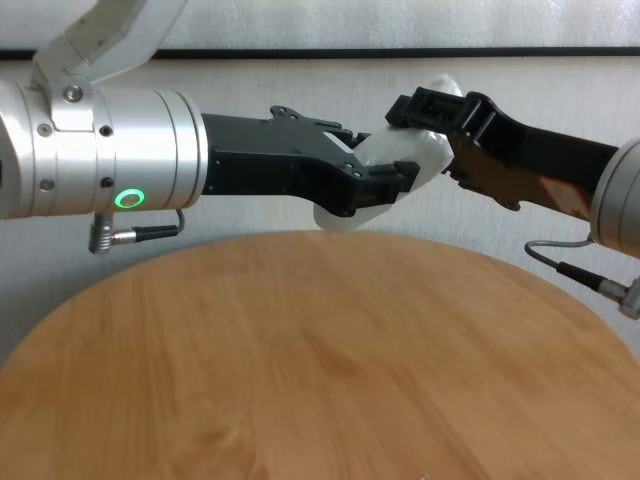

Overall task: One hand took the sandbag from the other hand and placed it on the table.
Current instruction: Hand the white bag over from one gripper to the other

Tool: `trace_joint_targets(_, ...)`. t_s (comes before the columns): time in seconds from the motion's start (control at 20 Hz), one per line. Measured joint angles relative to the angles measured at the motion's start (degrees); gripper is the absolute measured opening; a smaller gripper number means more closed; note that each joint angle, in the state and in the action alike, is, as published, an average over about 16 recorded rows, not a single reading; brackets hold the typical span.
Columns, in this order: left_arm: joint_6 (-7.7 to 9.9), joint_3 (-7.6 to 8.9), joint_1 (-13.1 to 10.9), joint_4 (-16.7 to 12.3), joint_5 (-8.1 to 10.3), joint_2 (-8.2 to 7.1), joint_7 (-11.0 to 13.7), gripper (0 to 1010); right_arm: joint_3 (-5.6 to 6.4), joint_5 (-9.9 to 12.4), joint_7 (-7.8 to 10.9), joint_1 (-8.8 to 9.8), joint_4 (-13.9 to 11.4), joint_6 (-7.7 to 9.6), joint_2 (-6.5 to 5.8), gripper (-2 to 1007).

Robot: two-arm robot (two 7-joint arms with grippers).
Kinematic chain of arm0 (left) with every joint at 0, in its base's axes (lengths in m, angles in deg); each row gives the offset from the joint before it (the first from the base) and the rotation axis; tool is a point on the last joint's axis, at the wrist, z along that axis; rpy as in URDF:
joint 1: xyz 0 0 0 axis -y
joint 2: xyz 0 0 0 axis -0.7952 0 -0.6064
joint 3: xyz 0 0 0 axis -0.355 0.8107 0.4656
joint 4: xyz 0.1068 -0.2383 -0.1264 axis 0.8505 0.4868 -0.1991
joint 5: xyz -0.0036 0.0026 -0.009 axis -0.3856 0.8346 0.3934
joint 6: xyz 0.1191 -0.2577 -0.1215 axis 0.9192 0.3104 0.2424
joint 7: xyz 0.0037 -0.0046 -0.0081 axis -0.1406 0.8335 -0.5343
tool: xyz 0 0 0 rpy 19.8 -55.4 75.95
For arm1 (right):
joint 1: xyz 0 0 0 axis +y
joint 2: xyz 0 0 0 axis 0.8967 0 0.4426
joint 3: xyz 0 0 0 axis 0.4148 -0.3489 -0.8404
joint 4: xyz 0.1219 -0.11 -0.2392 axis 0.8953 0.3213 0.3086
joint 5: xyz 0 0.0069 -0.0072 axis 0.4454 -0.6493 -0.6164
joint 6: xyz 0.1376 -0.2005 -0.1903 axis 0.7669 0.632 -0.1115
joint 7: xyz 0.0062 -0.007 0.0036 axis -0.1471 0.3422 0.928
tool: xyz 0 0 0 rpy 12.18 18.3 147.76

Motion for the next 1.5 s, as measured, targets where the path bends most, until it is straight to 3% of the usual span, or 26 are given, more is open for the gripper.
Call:
trace_joint_targets(0.9,0.0,0.0,0.0,0.0,0.0,0.0,0.0,426,0.1,0.15,0.11,0.07,0.0,-0.05,-0.03,610)
trace_joint_targets(1.5,-0.02,0.01,0.0,-0.02,0.02,0.01,0.0,425,0.78,1.21,0.66,0.66,-0.49,-0.57,-0.95,610)
